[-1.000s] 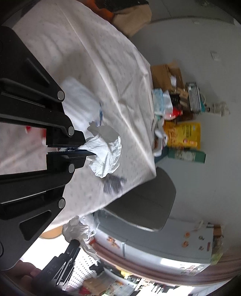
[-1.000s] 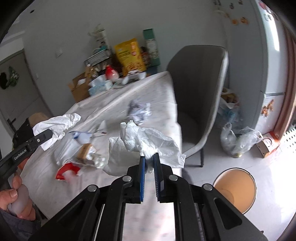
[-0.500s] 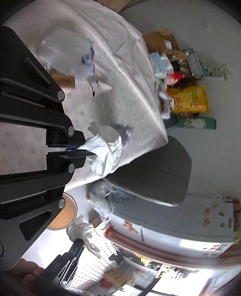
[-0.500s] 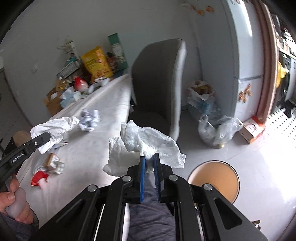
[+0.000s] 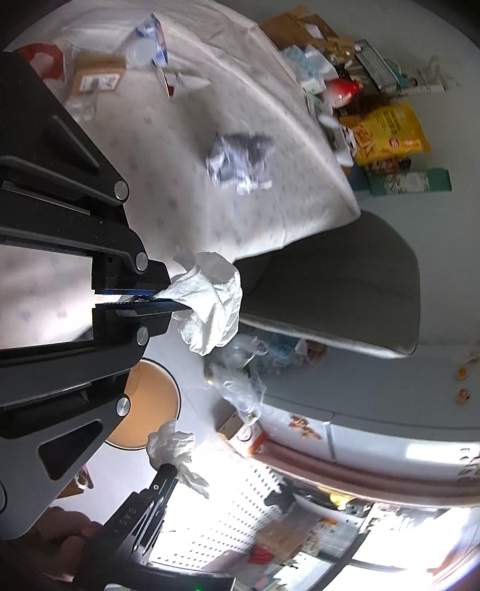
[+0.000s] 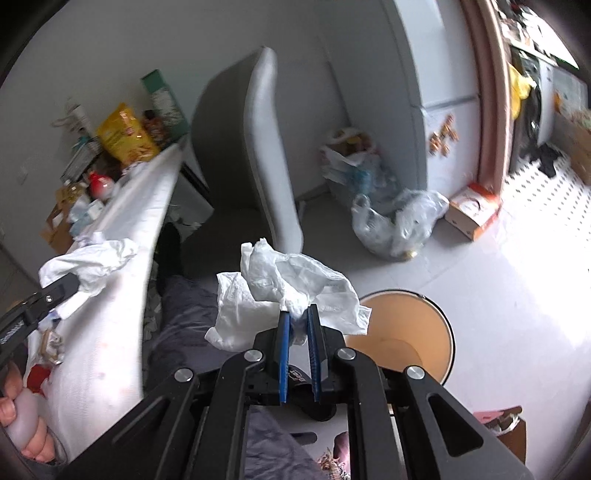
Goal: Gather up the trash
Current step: 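Carry the tissue with the left tool while the right tool carries the bag to the tan bin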
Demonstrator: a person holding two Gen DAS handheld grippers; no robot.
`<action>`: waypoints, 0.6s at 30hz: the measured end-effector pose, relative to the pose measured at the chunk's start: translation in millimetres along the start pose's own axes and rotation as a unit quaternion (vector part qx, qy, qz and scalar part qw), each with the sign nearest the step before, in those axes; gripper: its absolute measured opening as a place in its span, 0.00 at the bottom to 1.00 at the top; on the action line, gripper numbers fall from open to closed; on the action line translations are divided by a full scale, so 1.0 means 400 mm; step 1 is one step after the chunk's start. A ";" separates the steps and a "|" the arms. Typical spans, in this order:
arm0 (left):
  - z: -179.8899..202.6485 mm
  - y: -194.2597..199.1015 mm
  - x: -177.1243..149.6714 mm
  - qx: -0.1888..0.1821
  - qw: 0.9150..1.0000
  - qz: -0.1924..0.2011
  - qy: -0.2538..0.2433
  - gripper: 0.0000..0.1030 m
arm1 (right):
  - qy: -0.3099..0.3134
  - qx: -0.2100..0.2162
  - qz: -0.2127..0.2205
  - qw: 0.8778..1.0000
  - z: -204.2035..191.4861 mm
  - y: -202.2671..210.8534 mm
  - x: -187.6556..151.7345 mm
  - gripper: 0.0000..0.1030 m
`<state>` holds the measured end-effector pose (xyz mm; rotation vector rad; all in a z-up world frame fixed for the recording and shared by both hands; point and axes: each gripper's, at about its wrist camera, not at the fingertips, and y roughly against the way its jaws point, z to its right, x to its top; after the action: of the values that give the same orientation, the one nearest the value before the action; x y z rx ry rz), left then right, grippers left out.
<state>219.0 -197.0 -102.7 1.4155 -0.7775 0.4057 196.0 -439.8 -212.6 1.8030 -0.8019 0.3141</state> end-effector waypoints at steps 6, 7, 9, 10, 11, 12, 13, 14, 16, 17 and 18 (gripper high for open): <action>0.064 -0.082 0.002 -0.016 0.999 -0.035 -0.019 0.03 | -0.031 -0.016 -0.020 0.999 0.085 -0.081 -0.022 0.12; 0.076 -0.095 0.001 -0.019 0.999 -0.041 -0.022 0.03 | -0.038 -0.017 -0.023 0.999 0.101 -0.096 -0.023 0.12; 0.099 -0.115 0.004 -0.024 0.998 -0.048 -0.031 0.03 | -0.051 -0.021 -0.021 0.998 0.139 -0.127 -0.028 0.13; 0.108 -0.124 0.005 -0.025 0.998 -0.051 -0.035 0.03 | -0.058 -0.028 -0.024 0.998 0.153 -0.141 -0.030 0.14; 0.117 -0.132 0.007 -0.027 0.997 -0.055 -0.037 0.03 | -0.068 -0.025 -0.033 0.997 0.171 -0.158 -0.033 0.19; 0.124 -0.138 0.007 -0.029 0.997 -0.058 -0.039 0.03 | -0.075 -0.019 -0.038 0.996 0.184 -0.169 -0.035 0.27; 0.134 -0.147 0.008 -0.031 0.997 -0.062 -0.041 0.03 | -0.080 -0.017 -0.041 0.996 0.199 -0.179 -0.036 0.33; 0.144 -0.154 0.008 -0.032 0.996 -0.064 -0.044 0.03 | -0.082 -0.022 -0.040 0.996 0.211 -0.184 -0.041 0.48; 0.165 -0.169 0.011 -0.037 0.996 -0.070 -0.050 0.03 | -0.085 -0.028 -0.041 0.995 0.231 -0.189 -0.045 0.52; 0.173 -0.173 0.011 -0.039 0.995 -0.072 -0.052 0.03 | -0.092 -0.029 -0.045 0.994 0.246 -0.192 -0.047 0.52; 0.188 -0.182 0.012 -0.044 0.995 -0.076 -0.056 0.03 | -0.099 -0.031 -0.046 0.994 0.257 -0.189 -0.051 0.52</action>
<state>253.7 -281.4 -154.1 1.4134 -0.7631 0.1738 213.6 -511.7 -318.6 1.8241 -0.8530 0.0501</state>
